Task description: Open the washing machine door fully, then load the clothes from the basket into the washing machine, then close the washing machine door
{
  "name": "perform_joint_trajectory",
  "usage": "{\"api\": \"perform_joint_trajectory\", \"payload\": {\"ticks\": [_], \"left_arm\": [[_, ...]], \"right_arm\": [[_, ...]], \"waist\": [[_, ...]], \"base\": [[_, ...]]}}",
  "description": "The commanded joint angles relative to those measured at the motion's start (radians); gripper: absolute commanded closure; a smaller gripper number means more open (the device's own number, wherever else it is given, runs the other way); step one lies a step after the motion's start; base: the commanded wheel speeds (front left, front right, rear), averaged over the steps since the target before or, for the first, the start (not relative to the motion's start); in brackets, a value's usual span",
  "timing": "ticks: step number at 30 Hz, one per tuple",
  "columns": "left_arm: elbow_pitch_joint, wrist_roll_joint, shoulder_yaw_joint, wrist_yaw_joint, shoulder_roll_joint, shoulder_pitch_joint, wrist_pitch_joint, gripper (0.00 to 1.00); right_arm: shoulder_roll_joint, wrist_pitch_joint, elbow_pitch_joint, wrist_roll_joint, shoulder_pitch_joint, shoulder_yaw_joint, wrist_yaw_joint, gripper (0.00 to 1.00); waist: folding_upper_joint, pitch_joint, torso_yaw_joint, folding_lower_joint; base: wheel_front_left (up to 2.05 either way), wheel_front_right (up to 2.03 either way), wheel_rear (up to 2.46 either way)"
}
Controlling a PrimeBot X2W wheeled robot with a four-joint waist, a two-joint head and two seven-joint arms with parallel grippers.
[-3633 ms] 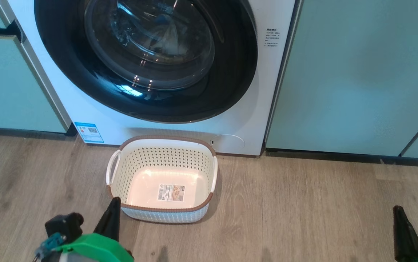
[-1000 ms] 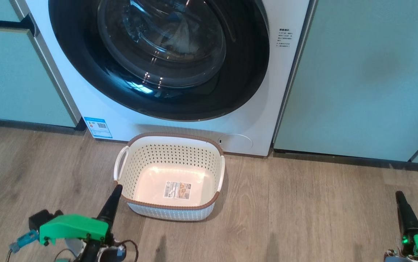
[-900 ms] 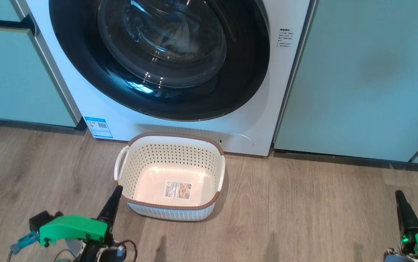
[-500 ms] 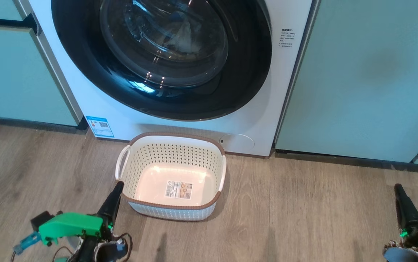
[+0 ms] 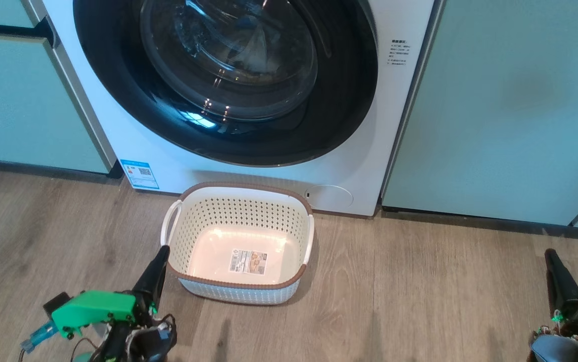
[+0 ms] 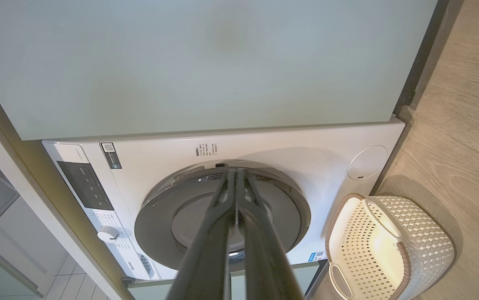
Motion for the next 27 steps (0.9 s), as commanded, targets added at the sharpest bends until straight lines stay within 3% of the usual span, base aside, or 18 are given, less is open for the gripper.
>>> {"api": "perform_joint_trajectory", "payload": {"ticks": [1, 27], "left_arm": [[-0.028, -0.005, 0.033, -0.009, 0.011, -0.054, 0.005, 1.0], [-0.028, 0.001, 0.04, -0.009, 0.006, -0.054, 0.011, 1.0]], "right_arm": [[-0.02, 0.01, -0.033, 0.003, -0.052, 0.014, 0.001, 1.0], [-0.014, 0.016, -0.033, -0.003, -0.053, 0.006, 0.001, 1.0]], "waist": [[0.0, 0.0, 0.0, 0.0], [0.0, 0.0, 0.0, 0.0]], "base": [[0.0, 0.0, 0.0], [0.0, 0.0, 0.0]]}}
